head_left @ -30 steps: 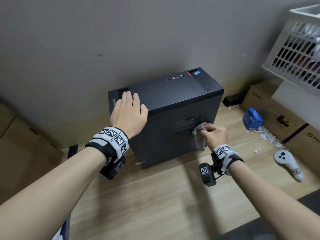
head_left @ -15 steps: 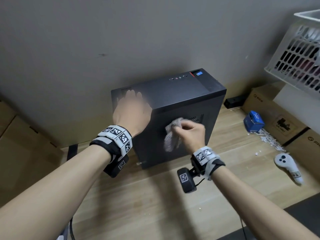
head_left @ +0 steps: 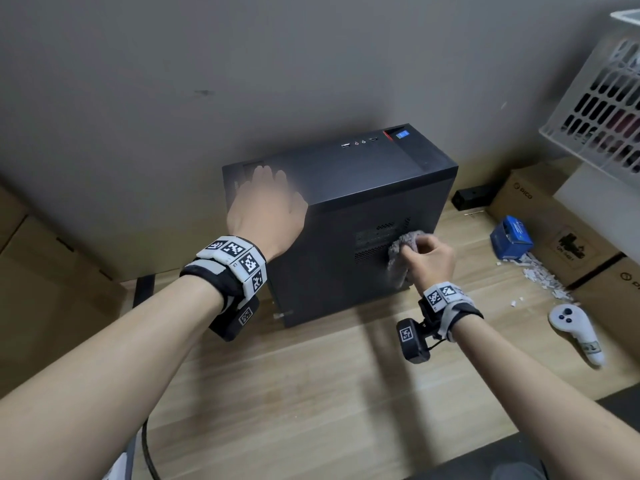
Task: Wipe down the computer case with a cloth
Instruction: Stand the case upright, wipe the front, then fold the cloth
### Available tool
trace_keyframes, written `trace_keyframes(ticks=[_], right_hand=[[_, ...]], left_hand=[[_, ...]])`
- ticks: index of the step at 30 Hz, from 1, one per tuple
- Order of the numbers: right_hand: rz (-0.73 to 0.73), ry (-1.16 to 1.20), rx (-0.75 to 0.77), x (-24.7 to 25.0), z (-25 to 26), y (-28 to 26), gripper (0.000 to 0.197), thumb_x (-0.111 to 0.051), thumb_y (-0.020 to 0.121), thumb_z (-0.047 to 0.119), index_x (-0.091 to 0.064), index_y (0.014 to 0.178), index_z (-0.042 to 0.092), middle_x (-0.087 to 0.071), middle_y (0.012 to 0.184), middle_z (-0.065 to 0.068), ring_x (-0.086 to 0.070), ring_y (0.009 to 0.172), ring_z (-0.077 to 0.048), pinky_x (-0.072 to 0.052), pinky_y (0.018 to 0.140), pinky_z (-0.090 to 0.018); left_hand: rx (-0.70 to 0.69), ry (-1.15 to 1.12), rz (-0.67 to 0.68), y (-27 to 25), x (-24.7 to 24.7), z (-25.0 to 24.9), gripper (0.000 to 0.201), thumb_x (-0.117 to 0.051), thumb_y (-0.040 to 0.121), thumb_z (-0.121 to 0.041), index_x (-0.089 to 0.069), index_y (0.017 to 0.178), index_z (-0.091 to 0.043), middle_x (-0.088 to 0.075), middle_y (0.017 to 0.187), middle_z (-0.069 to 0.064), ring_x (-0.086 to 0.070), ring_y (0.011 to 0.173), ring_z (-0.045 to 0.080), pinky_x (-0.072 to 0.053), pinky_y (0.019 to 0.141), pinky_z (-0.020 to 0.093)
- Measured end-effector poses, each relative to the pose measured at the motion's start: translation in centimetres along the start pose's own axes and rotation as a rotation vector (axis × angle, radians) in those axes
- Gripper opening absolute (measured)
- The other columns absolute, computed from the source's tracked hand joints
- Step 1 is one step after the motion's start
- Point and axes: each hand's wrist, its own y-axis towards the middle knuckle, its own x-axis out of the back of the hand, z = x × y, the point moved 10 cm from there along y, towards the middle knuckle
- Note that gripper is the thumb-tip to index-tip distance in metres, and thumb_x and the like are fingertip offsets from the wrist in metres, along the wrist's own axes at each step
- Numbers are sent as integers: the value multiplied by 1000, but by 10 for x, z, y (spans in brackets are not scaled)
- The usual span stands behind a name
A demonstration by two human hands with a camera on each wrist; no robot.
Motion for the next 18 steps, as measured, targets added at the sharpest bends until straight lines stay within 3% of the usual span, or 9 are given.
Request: trace_keyframes(ticks=[3,6,9,11,14,18], right_hand=[[141,-99,-53,-40,-34,-21,15,-72,63,34,-64,64,21,-64,63,5,-66,68,-22,-56,66,-39],[366,-189,-113,-77,-68,-47,14,-75,67,34,-66,60,26,-63,55,6,-61,59,-14,-56,62,-37],[341,-228,-235,-68,-105,-58,17,-76,73,33,-72,75,17,-73,73,0,-69,75,-24,-57,72,-40],[298,-278,-339,-51,-129,-61,17,-75,78,29,-74,86,14,-75,89,-8,-68,89,-30,-53,79,-34],[324,-245,-489,-45,-164,-66,25,-72,83,18,-74,108,14,-74,104,-8,-67,99,-27,-49,85,-29],[417,-165,-447,-77,-160,-71,40,-70,79,0,-67,119,5,-71,112,-14,-66,104,-31,-53,94,-41]], left_hand=[[11,2,13,0,-2,0,65,-18,97,-42,-26,152,-8,-21,160,12,-11,150,20,-11,122,40],[-2,25,-19,2,-1,0,64,-18,96,-43,-36,145,-5,-34,153,13,-22,145,24,-17,120,45],[-49,45,-69,-2,2,-2,70,-14,95,-51,-42,139,-4,-39,150,14,-25,144,27,-22,117,47],[-78,80,-53,-4,0,-4,81,-11,95,-63,-34,147,-6,-29,157,13,-17,149,27,-18,119,47],[-76,106,-11,-2,-5,-5,95,-8,88,-77,-25,152,-10,-20,161,13,-13,150,27,-15,120,49],[-79,85,-14,0,-6,-5,93,-11,89,-77,-22,153,-11,-17,162,10,-12,150,22,-13,121,44]])
